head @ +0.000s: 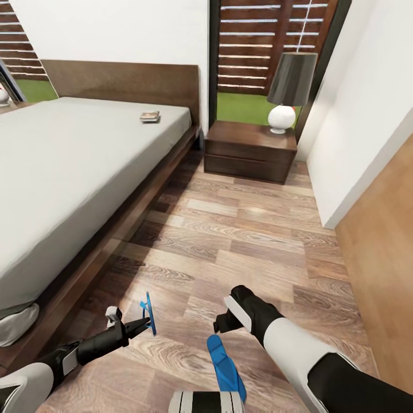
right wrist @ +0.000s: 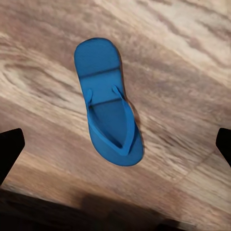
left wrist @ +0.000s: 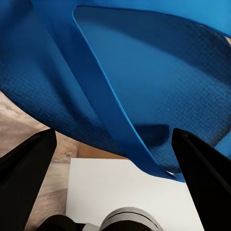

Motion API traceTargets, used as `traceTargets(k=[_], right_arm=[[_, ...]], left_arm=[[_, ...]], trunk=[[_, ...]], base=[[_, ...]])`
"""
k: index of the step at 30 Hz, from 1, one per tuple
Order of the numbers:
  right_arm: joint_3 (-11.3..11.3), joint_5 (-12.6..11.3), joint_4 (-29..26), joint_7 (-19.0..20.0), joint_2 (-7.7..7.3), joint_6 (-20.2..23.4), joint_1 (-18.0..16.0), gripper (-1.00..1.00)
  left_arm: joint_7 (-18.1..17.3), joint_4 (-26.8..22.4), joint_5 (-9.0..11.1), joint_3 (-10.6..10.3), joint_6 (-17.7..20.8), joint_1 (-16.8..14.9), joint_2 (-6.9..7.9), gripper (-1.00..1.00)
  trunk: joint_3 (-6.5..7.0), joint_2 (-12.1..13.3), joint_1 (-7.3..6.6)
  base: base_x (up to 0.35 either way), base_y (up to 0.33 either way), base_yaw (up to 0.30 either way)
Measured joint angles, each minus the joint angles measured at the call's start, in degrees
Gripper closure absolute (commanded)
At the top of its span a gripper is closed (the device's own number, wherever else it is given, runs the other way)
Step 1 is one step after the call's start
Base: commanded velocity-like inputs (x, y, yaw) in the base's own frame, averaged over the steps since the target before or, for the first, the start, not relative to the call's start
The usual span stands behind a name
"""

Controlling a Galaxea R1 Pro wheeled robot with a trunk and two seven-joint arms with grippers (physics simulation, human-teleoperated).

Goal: In the bedroom, move the book from the bed onto either nightstand, and place the two sandals side by side next to the bed.

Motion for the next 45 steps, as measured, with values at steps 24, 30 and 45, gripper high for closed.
traceTargets(k=[24,30,45], right_arm=[[1.8,0.1,-3.4,0.3,0.0,0.0,0.0,-1.0],[2.9,0.1,-3.4,0.2,0.0,0.0,0.0,-1.0],[3.3,0.3,-5.3,0.0,0.0,0.1,-0.1,-1.0]], left_arm=[[-0.2,0.0,0.0,-0.1,0.0,0.0,-0.06,1.0],[-0.2,0.0,0.0,0.0,0.0,0.0,-0.01,1.0],[-0.3,0.0,0.0,-0.1,0.0,0.0,0.0,1.0]], trunk=[[-5.32,-0.3,0.62],[-6.65,-0.4,0.77],[-9.98,-0.6,1.16]], base=[[0.0,0.0,0.0],[0.0,0.0,0.0],[0.0,0.0,0.0]])
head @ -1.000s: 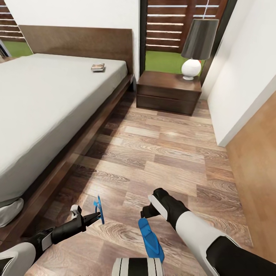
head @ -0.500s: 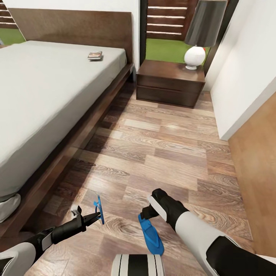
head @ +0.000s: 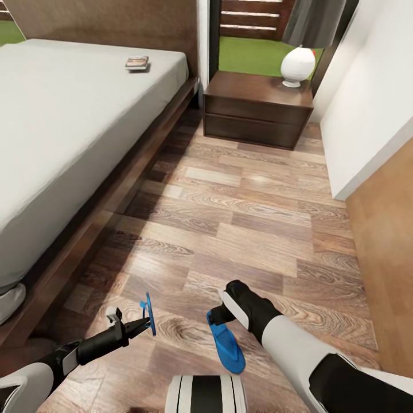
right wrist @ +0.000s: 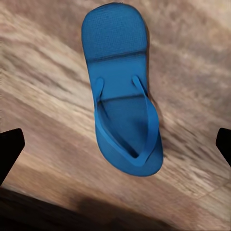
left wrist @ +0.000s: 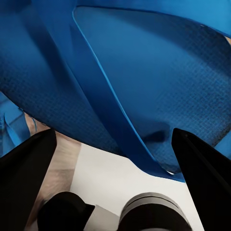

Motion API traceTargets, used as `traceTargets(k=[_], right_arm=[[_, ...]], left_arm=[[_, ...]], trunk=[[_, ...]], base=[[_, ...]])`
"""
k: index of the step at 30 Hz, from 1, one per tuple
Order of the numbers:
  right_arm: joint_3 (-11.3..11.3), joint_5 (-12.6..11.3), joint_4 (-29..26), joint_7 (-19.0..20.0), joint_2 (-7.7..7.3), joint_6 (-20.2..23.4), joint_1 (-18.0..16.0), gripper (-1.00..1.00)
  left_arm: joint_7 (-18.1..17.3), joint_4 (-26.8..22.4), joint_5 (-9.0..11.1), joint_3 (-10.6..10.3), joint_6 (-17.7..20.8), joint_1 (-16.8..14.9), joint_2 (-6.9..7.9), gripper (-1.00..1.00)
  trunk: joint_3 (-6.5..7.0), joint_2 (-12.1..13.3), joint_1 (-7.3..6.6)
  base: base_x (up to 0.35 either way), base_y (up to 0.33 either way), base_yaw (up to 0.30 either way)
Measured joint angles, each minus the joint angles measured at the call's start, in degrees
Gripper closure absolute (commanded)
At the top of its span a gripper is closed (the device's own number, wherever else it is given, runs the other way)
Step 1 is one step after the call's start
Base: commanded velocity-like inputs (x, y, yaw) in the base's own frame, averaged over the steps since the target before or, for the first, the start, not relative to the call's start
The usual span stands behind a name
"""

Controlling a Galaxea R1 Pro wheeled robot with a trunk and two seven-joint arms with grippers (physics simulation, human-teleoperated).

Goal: In the bedroom, move the book from the bed onto either nightstand, and place the two sandals side by side next to the bed.

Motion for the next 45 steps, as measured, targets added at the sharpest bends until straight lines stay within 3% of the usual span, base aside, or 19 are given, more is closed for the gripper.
traceTargets(k=[15,23,45], right_arm=[[0.1,0.3,-3.9,-0.1,0.0,0.0,0.0,-1.0],[0.1,0.4,-4.2,-0.2,0.0,0.0,0.0,-1.0],[0.1,1.9,-4.2,-0.5,0.0,0.0,0.0,-1.0]], left_arm=[[-0.3,0.0,0.1,0.1,-2.8,0.0,0.13,1.0],[-0.4,0.1,0.3,0.0,-3.3,0.0,1.46,1.0],[-0.5,0.1,0.4,0.1,-3.7,0.1,1.68,1.0]], trunk=[[-3.33,-0.2,0.39],[-5.1,-0.3,0.59],[-5.11,-0.3,0.59]], base=[[0.0,0.0,0.0],[0.0,0.0,0.0],[0.0,0.0,0.0]])
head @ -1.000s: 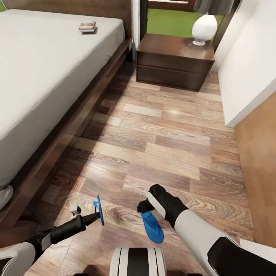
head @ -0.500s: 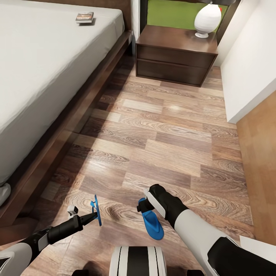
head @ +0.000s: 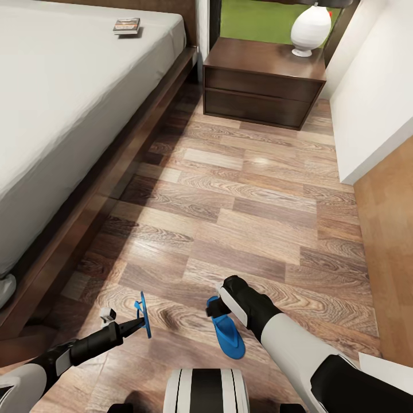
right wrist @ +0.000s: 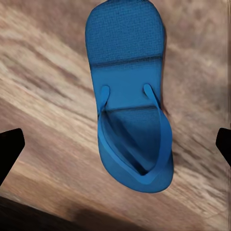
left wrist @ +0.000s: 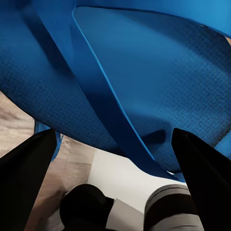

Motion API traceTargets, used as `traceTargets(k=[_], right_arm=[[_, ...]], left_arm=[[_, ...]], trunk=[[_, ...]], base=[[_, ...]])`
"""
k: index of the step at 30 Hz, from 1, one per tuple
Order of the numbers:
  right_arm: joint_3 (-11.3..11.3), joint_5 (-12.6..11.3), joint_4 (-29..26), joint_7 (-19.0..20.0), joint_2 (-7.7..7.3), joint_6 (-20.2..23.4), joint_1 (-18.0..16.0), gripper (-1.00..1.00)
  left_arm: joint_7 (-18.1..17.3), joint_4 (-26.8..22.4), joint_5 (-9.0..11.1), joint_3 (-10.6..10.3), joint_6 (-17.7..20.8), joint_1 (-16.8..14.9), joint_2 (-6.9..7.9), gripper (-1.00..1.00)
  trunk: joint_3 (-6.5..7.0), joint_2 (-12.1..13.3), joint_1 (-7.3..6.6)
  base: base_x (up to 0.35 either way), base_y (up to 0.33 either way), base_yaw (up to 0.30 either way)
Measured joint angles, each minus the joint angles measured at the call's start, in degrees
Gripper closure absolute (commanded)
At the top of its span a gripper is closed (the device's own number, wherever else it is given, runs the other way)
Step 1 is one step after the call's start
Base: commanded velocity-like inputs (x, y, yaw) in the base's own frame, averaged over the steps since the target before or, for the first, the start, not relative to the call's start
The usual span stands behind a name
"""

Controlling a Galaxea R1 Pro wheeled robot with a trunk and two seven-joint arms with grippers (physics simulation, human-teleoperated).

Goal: In the bedroom, move the book from the bed onto either nightstand, and place the two sandals side by side next to the bed.

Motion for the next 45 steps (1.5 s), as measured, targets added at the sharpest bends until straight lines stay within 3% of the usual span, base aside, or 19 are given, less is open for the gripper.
traceTargets(k=[6,16,29,38,45], right_arm=[[0.0,-0.1,0.0,-2.9,0.0,-0.1,0.0,-1.0],[0.0,-0.4,0.0,-3.1,0.0,-0.2,0.0,-1.0],[0.0,-0.4,0.0,-3.0,0.0,-0.2,0.0,-1.0],[0.0,-0.4,0.0,-3.0,0.0,-0.2,0.0,-1.0],[0.0,-0.5,0.0,-3.0,0.0,-0.2,0.0,-1.0]], left_arm=[[-0.1,0.0,0.0,0.0,0.0,0.0,1.73,1.0],[-0.2,-0.2,-0.1,-0.4,-3.5,0.0,1.29,1.0],[-0.5,-0.5,0.0,-0.3,-4.2,1.3,1.89,1.0],[-0.6,-1.0,0.0,-0.3,-7.5,2.1,2.19,1.0],[-0.6,-1.1,0.0,-0.3,-7.6,2.1,2.19,1.0]], trunk=[[0.0,0.0,0.0],[0.0,0.0,0.0],[0.0,0.0,0.0],[0.0,0.0,0.0],[-1.54,-0.1,0.18]], base=[[0.0,0.0,0.0],[0.0,0.0,0.0],[0.0,0.0,0.0],[0.0,0.0,0.0],[0.0,0.0,0.0]])
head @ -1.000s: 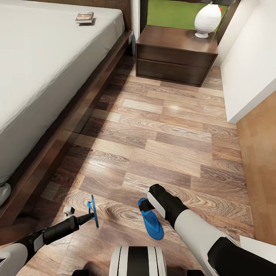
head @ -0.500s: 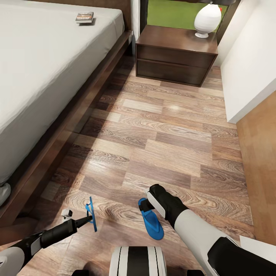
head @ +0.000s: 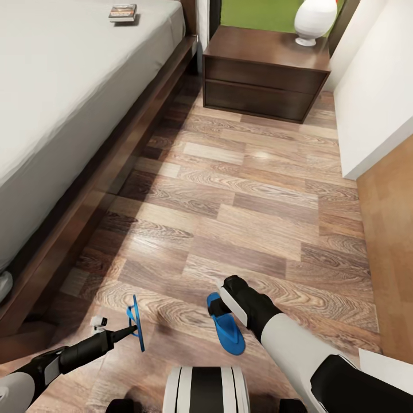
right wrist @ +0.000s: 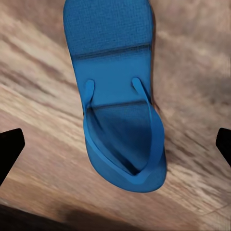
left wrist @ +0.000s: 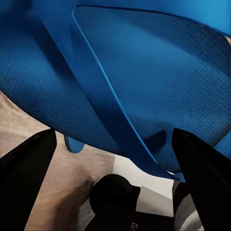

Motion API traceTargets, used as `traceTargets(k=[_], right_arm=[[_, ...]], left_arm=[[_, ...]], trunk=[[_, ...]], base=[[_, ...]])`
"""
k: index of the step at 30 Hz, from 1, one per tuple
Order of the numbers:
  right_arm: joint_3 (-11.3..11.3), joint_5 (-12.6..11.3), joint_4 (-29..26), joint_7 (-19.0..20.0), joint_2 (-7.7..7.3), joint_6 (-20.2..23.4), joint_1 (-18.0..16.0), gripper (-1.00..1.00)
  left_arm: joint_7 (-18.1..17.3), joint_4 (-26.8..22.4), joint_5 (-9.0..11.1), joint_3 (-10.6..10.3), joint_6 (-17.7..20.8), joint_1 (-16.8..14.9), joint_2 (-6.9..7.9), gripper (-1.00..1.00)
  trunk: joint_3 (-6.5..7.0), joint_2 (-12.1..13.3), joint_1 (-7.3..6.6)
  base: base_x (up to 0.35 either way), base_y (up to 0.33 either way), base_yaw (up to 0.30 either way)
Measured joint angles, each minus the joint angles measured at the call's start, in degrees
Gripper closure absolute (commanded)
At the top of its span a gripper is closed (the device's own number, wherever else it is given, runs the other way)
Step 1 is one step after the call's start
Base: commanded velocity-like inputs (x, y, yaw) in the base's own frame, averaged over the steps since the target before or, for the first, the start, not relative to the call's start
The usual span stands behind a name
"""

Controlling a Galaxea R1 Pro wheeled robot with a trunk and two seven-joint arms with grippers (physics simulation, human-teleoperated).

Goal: In the bedroom, move the book from the bed onto either nightstand, and place the two sandals side by side next to the bed.

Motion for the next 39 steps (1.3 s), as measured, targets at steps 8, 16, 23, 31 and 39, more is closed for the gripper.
traceTargets(k=[8,16,23,31,39], right_arm=[[0.0,0.0,-0.1,0.0,0.0,0.0,0.0,-1.0],[0.0,0.1,0.0,0.0,0.0,0.0,0.0,-1.0],[0.0,0.1,0.0,-0.2,0.0,0.0,0.0,-1.0],[0.0,0.0,0.0,-0.4,0.0,0.0,0.0,-1.0],[0.0,0.0,0.0,-0.4,0.0,0.0,0.0,-1.0]], left_arm=[[-0.1,0.0,0.0,0.0,0.0,0.0,0.0,1.0],[-0.1,0.0,0.0,0.1,0.0,0.0,0.05,1.0],[-0.1,0.0,0.0,0.1,0.0,0.0,0.08,1.0],[-0.1,0.0,0.0,0.0,0.0,0.0,0.09,1.0],[-0.1,0.0,0.0,0.0,0.0,0.0,0.09,1.0]], trunk=[[-1.77,-0.1,0.21],[-1.78,-0.1,0.2],[-1.78,-0.1,0.2],[-2.44,-0.1,0.28],[-4.21,-0.3,0.49]], base=[[0.0,0.0,0.0],[0.0,0.0,0.0],[0.0,0.0,0.0],[0.0,0.0,0.0],[0.0,0.0,0.0]])
